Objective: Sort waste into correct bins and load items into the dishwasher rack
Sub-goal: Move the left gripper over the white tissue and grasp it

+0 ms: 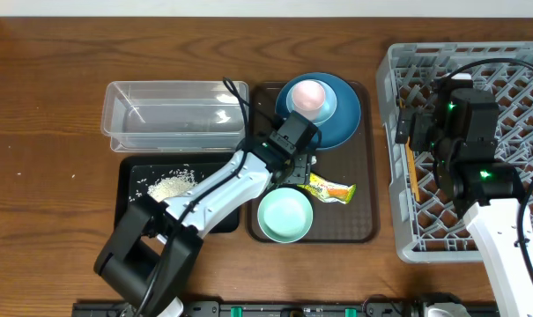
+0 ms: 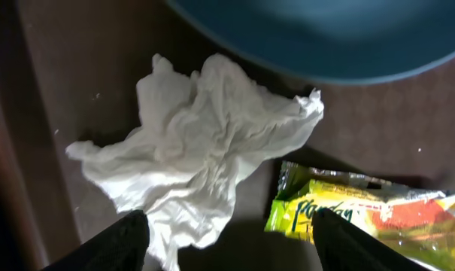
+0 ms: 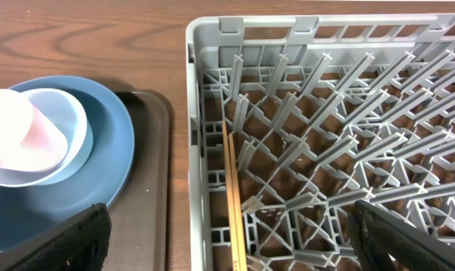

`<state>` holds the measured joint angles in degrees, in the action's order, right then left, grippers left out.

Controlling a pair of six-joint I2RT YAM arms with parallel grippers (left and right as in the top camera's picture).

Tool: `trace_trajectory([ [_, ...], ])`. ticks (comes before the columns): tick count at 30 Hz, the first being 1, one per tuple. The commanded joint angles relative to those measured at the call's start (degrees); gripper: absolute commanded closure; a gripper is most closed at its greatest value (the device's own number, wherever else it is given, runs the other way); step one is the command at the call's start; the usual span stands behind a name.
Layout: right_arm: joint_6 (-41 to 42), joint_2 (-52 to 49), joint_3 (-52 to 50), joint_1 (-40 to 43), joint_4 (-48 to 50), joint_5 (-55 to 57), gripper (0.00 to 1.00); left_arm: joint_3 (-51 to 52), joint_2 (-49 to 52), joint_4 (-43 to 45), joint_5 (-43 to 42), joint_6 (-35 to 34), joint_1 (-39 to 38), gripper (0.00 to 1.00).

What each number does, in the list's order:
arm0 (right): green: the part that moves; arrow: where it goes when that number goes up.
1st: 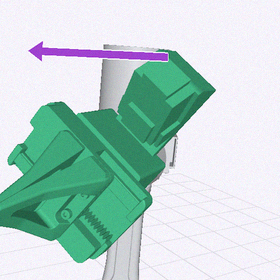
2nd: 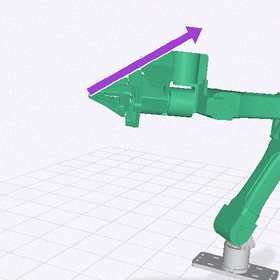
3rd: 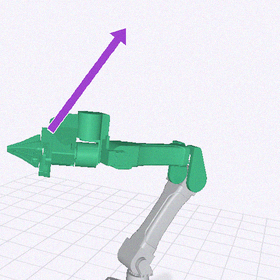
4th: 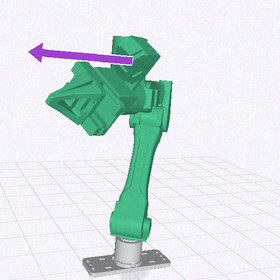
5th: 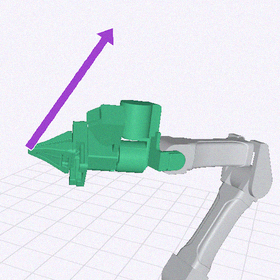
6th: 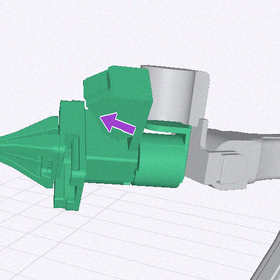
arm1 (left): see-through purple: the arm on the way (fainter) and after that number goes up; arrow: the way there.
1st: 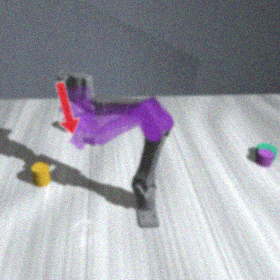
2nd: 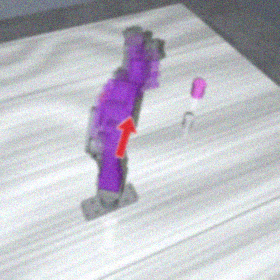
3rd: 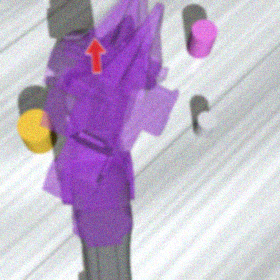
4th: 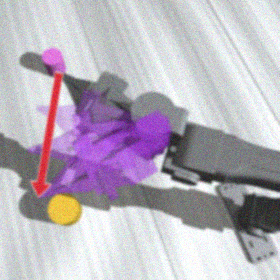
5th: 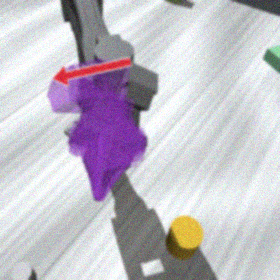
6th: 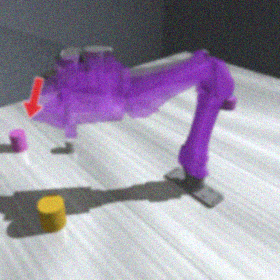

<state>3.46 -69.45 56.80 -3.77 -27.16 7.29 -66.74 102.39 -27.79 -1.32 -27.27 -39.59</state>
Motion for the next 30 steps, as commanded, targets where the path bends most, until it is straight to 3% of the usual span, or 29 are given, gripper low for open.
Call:
trace_trajectory([
  [1, 0.76, 0.11, 0.52, -0.37, 0.07, -0.07, 0.01, -0.07, 1.53, 0.57, 0.92, 1.46, -0.02, 0.27],
  [23, 0.76, 0.11, 0.52, -0.37, -0.13, -0.07, 0.01, -0.07, 5.92, 4.83, 3.93, 2.19, -0.02, 0.27],
  [30, 0.76, 0.11, 0.52, -0.37, -0.13, -0.07, 0.01, 0.04, 5.97, 4.92, 3.91, 2.16, -0.02, 0.34],
])
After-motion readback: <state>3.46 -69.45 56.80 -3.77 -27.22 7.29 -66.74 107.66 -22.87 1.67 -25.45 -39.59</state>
